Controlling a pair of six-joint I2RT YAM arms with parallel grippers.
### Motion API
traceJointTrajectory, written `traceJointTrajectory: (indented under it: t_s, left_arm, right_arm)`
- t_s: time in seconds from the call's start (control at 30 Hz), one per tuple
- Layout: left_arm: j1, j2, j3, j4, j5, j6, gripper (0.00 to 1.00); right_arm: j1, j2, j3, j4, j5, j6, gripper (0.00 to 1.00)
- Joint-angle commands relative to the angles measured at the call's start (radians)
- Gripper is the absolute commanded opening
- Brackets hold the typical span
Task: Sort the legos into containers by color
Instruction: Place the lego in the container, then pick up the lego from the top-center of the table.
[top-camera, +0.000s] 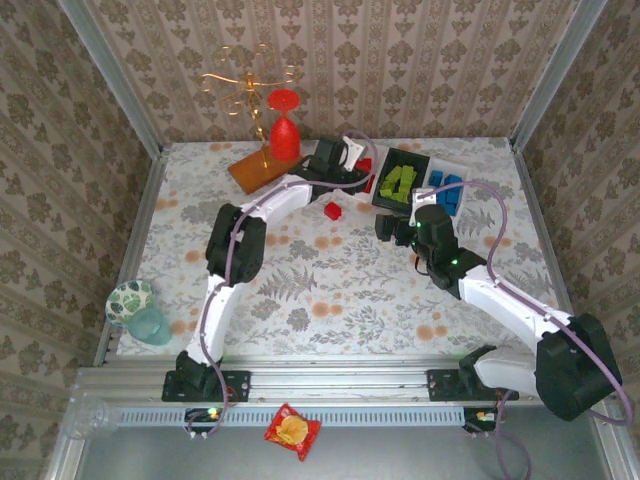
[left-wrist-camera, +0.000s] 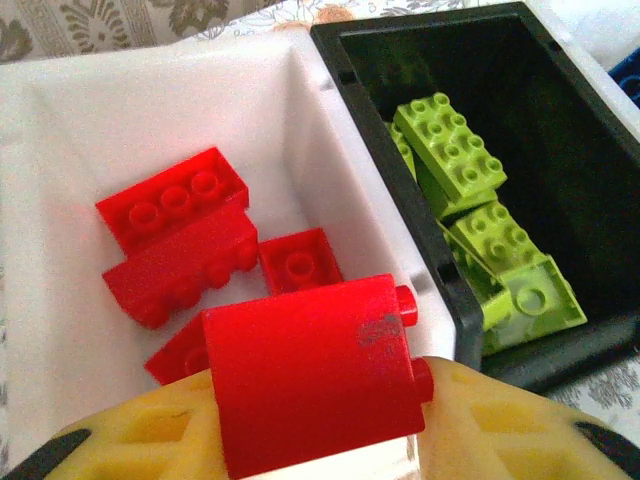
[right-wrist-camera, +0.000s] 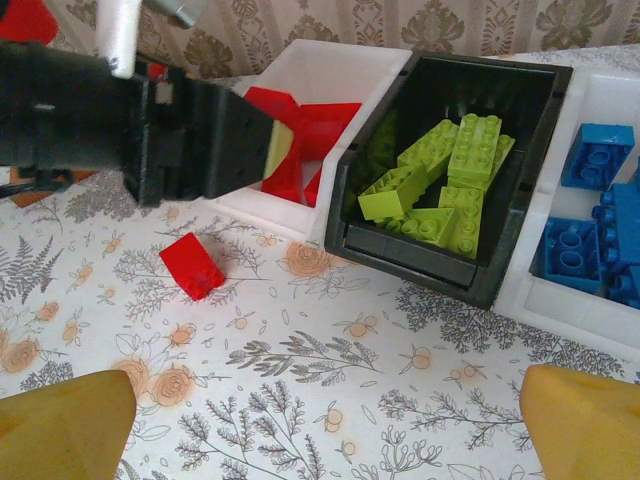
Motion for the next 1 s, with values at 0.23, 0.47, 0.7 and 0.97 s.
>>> traceJointTrajectory:
  t_s: [0.23, 0.47, 0.7, 0.97]
  left_arm:
    - [-0.005, -0.046, 0.111, -0.138, -0.014, 0.018, 0.69]
    - [-0.004, -0.388, -0.415, 0.11, -0.031, 0.0, 0.77]
    - [0.035, -0.537, -0.783, 0.228, -0.014, -0.002, 0.83]
    - [0.048, -0.42, -0.749, 0.169, -0.041, 0.04, 0.9]
  right_arm:
    - [-0.006, -0.034, -0.027, -0.013, 0.044, 0.029, 1.0]
    - [-0.006, -0.04, -0.047, 0.007, 0.012, 0.009, 1.0]
    - [0.002, 0.01, -0.066, 0.1, -0.069, -0.002, 1.0]
    - [0.005, 0.027, -0.051, 0.084, -0.043, 0.013, 1.0]
